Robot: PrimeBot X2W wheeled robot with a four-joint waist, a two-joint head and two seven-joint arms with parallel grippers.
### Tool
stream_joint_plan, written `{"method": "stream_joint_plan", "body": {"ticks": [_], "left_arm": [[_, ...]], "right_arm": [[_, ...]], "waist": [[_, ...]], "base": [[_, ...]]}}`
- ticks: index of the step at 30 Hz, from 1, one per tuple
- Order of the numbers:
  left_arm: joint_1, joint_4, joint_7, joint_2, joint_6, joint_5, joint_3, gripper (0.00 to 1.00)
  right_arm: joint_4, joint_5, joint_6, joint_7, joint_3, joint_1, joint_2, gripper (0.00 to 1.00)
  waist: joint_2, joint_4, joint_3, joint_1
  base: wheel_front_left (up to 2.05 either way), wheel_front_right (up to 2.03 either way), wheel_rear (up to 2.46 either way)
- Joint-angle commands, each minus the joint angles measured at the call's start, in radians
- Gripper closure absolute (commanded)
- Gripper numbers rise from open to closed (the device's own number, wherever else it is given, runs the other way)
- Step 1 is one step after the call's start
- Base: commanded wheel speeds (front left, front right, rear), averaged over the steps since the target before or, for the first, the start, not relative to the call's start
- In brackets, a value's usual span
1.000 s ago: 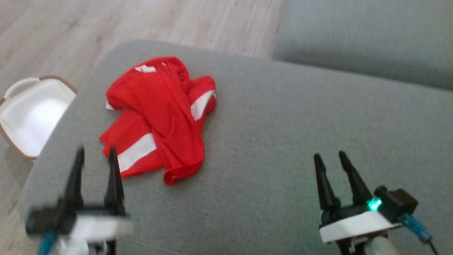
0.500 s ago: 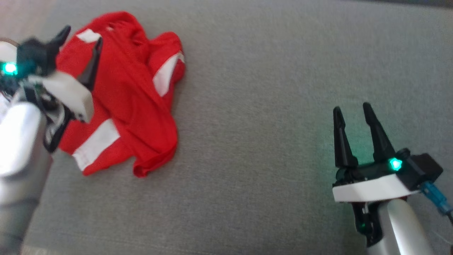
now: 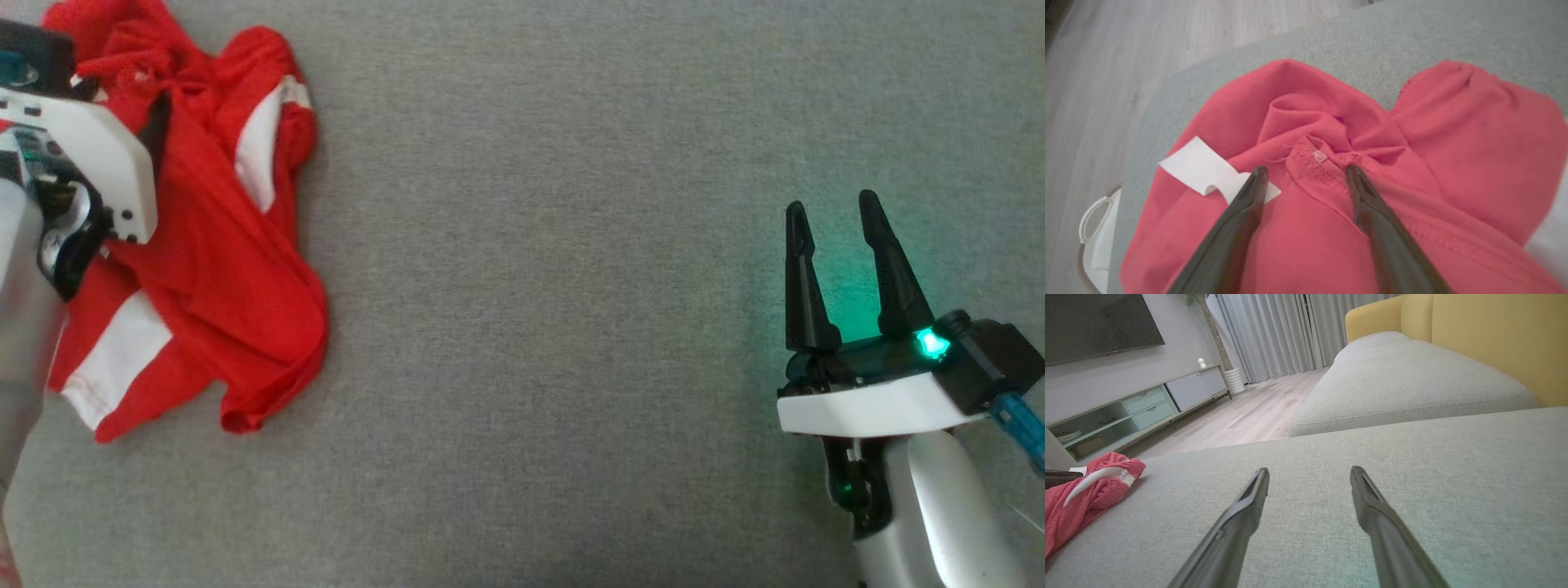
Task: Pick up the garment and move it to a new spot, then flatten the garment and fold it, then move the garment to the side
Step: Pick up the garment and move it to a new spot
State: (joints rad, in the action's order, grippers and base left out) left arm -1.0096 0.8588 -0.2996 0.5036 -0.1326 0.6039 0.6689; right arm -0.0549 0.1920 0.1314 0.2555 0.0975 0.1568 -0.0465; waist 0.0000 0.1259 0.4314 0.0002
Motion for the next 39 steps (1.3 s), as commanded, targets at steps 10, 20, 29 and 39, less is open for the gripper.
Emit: {"method": "stream_joint_plan", "body": {"ticks": [10,20,29,39], "left_arm": [[-0.101,0.065,0.175,0.055,0.002,0.086,0.007,1.0],[-0.22,-0.012,0.463,0.081,0.002,0.091,-0.016,1.0],[-0.263,-0.127,0.522,0.075,0.01,0.088,-0.034,1.0],[-0.202,-0.331,0.406,0.024,0.045,0.137,-0.004,1.0]], "right_arm": [[0.026,0.004,-0.001,0.006,0.019,0.017,-0.004,0.0],[-0.006,0.051,-0.001,0.006,0.028,-0.013,-0.004,0.0],[-0.021,0.093,-0.001,0.006,0.044,-0.041,-0.004,0.0],[-0.012,0.139,-0.001,0.006,0.057,-0.036,-0.004,0.0]], "waist": [[0.0,-0.002,-0.029,-0.0002],[0.0,0.013,-0.158,-0.0002],[0.0,0.001,-0.25,-0.0002],[0.0,-0.094,-0.297,-0.0002]], "base": [[0.0,0.0,0.0],[0.0,0.0,0.0],[0.0,0.0,0.0],[0.0,0.0,0.0]]}}
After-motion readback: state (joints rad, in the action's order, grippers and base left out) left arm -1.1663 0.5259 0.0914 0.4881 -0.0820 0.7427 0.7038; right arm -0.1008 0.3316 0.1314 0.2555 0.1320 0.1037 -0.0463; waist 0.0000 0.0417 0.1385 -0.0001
